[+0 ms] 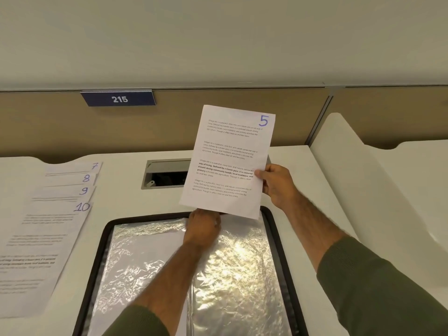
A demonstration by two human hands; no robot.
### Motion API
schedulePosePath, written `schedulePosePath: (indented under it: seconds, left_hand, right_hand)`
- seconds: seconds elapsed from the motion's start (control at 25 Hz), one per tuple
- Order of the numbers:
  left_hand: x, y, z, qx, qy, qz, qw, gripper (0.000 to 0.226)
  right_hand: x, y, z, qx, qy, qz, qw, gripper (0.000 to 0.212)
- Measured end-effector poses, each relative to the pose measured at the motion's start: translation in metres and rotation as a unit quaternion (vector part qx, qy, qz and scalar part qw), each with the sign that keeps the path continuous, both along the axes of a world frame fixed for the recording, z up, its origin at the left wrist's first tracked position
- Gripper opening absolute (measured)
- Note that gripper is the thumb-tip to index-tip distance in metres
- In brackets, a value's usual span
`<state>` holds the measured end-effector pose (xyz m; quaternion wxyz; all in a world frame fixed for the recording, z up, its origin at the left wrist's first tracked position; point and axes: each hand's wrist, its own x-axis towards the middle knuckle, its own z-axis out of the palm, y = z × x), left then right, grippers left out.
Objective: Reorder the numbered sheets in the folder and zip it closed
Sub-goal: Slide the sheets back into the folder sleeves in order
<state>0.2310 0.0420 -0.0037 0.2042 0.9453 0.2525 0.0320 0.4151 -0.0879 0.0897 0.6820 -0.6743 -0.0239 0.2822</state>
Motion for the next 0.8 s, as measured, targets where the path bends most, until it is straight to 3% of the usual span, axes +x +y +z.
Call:
schedulePosePath:
  seconds: [0.12,0.24,0.4,0.6,0.8]
  left_hand:
    - [-0.003,-0.001,0.001,-0.003,-0.015,-0.007,1.000,0.013]
    - [-0.004,-0.003,0.001,0.064,-0.019,-0.006,0.998,0.009]
    - [-0.011,-0.009,-0.001,0.114,-0.001,-0.055,0.992,0.020]
    - [-0.024,-0.018,0.000,0.018,0.008,-0.036,0.999,0.015]
    - [-0.025,-0.018,-0.003,-0.011,0.009,-0.013,1.000,0.017]
  right_hand:
    - [-0.001,0.002,0.000,0.004,-0.004,-0.003,1.000,0.005]
    - [0.000,0.004,-0.001,0.000,-0.013,-0.004,1.000,0.004]
    - [0.005,0.006,-0.004,-0.011,-0.029,-0.021,0.999,0.014]
    - [0.006,0.013,-0.008,0.005,-0.044,-0.040,0.998,0.014]
    - [0.001,0.026,-0.015,0.009,-0.043,-0.045,0.998,0.009]
